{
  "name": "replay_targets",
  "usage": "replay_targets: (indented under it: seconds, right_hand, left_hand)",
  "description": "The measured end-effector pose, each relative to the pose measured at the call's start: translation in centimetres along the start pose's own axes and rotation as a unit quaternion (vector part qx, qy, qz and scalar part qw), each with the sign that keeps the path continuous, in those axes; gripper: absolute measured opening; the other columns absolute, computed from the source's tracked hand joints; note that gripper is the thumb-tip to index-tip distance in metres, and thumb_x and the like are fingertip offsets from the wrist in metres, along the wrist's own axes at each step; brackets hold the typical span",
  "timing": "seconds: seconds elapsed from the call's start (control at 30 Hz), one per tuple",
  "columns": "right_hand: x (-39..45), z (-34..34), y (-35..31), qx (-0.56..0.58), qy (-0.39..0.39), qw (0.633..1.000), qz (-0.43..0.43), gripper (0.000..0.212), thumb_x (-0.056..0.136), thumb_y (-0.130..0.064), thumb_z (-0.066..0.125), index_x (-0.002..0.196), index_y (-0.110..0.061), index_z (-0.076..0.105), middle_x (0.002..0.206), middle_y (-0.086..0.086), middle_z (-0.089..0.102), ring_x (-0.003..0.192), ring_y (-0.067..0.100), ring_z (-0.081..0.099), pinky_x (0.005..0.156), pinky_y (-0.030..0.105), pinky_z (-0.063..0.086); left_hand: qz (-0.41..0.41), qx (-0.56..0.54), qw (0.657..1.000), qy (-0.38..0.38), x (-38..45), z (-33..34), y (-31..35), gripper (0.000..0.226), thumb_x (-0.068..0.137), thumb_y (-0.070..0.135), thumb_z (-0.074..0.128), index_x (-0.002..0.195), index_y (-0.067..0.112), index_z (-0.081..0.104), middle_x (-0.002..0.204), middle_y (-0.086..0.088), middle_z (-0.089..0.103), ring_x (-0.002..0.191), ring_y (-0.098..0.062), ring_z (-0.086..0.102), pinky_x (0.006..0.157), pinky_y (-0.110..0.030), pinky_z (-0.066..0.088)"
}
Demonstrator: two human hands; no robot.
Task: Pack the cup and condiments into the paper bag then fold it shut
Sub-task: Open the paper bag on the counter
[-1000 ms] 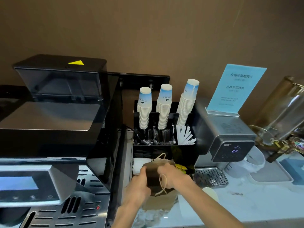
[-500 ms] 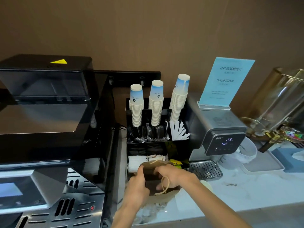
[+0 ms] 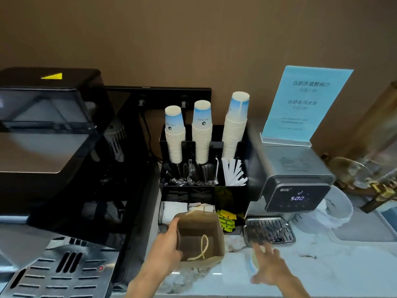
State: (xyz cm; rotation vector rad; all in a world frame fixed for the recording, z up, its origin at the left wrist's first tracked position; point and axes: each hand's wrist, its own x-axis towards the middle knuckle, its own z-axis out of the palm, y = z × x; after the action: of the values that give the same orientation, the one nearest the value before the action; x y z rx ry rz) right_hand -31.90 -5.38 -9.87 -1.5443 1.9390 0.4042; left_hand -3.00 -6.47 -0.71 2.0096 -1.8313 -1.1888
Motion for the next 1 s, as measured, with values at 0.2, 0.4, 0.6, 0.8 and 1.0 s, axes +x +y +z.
replay_targets:
  seconds: [0.2, 0.4, 0.6, 0.8, 1.0]
  right_hand:
    - [-1.8, -2.3, -0.1, 0.075, 0.041, 0.995, -0.042, 0.069, 0.074, -0.035, 0.068, 0.136, -0.036, 0.038, 0.132, 0.001, 0.043, 0.117, 0.023, 0.052, 0.092, 0.037, 0.049]
    - [-9.2, -10.7, -2.2, 0.212, 0.202, 0.938, -0.188, 0.060, 0.070, -0.027, 0.080, 0.116, -0.048, 0.048, 0.121, -0.016, 0.054, 0.108, 0.005, 0.052, 0.089, 0.024, 0.043]
    - [-13.0, -14.4, -9.7, 0.234, 0.141, 0.903, -0.332, 0.060, 0.064, -0.020, 0.077, 0.112, -0.046, 0.054, 0.120, -0.022, 0.054, 0.105, 0.005, 0.060, 0.085, 0.027, 0.056]
    - [-8.1, -11.5, -15.0, -0.082, -0.020, 0.915, -0.394, 0.057, 0.071, -0.019, 0.070, 0.119, -0.042, 0.047, 0.121, -0.017, 0.041, 0.118, 0.009, 0.044, 0.099, 0.032, 0.046]
    - [-5.1, -8.5, -18.6, -0.281, -0.046, 0.918, -0.276, 0.047, 0.089, -0.012, 0.055, 0.134, -0.021, 0.046, 0.128, 0.017, 0.046, 0.118, 0.041, 0.050, 0.091, 0.051, 0.050]
  left_hand:
    - [-0.017, 0.004, 1.000, 0.001, 0.2, 0.0, -0.1, 0.090, 0.082, -0.001, 0.057, 0.153, 0.032, 0.013, 0.085, 0.004, 0.051, 0.075, -0.013, 0.054, 0.063, -0.018, 0.046]
    - [-0.032, 0.013, 0.999, -0.016, 2.0, 0.2, -1.7, 0.096, 0.082, 0.011, 0.062, 0.152, 0.041, 0.004, 0.103, 0.000, 0.064, 0.095, -0.017, 0.065, 0.089, -0.034, 0.056]
    - [-0.063, -0.058, 0.995, -0.055, 4.1, 1.1, -3.9, 0.090, 0.077, 0.052, 0.064, 0.152, 0.032, 0.018, 0.110, -0.012, 0.063, 0.106, -0.034, 0.063, 0.094, -0.043, 0.054]
    - [-0.063, -0.073, 0.994, -0.041, 3.9, 0.6, -3.1, 0.080, 0.089, 0.026, 0.053, 0.150, 0.044, 0.005, 0.135, -0.005, 0.055, 0.120, -0.024, 0.058, 0.106, -0.038, 0.047]
    - [-0.071, -0.153, 0.983, -0.078, 3.3, 1.4, -2.5, 0.074, 0.091, 0.044, 0.057, 0.153, 0.025, 0.021, 0.136, -0.010, 0.057, 0.126, -0.028, 0.056, 0.109, -0.039, 0.045]
